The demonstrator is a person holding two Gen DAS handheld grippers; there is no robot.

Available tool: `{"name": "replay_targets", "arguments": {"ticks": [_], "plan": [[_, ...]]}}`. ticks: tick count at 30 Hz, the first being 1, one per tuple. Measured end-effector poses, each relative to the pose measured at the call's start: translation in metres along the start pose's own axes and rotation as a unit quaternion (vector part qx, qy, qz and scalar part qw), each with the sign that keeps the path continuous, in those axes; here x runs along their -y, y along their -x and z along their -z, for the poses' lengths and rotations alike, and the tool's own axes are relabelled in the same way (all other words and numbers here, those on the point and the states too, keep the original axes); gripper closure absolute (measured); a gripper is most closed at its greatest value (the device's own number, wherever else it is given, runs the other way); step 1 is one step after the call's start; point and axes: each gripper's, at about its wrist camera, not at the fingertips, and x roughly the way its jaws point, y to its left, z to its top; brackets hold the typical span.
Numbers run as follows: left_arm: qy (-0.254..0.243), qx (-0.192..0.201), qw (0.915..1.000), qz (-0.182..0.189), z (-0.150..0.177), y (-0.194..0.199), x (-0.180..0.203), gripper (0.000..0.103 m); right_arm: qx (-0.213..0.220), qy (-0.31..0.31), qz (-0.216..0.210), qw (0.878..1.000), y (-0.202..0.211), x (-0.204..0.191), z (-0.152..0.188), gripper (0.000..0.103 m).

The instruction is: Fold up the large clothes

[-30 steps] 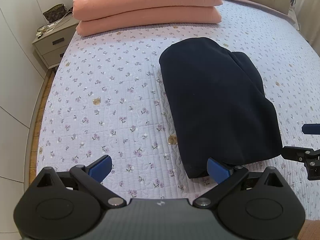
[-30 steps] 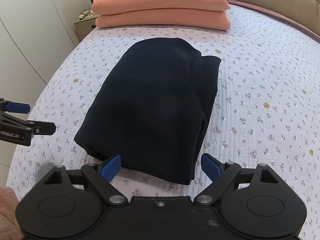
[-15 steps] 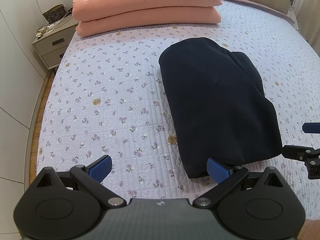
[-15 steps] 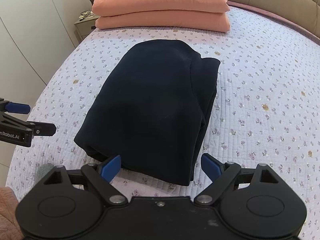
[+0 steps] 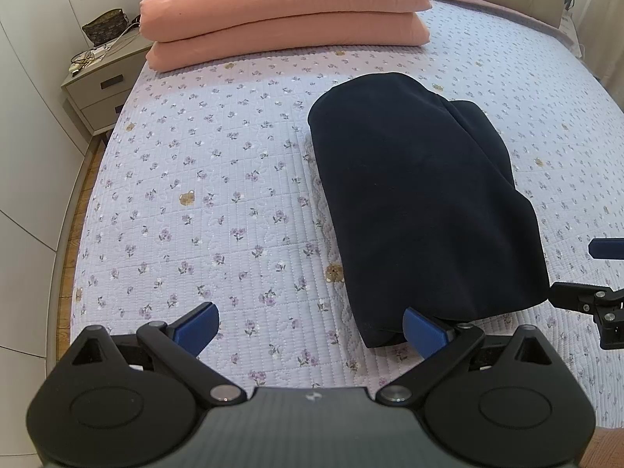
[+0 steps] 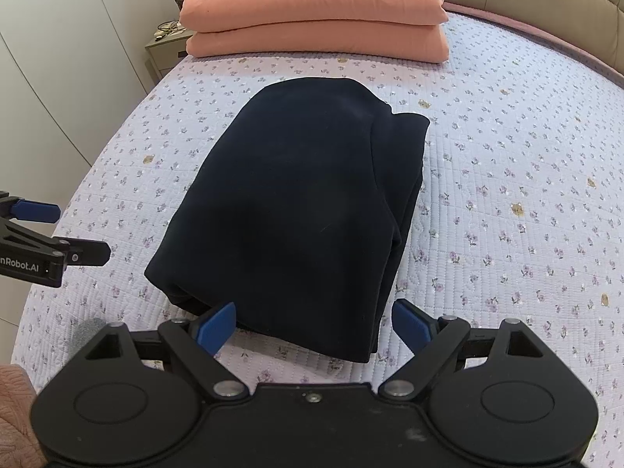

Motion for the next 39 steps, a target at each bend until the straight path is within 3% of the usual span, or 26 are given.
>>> {"name": "replay_targets", "arguments": {"ticks": [39], "plan": [[-0.002,0.0,1.0,-0.002,0.0006,-0.0006,0.0007,0.001,0.005,0.002,-0.001,1.0,0.0026,0.0001,-0.0013,0.0]]}}
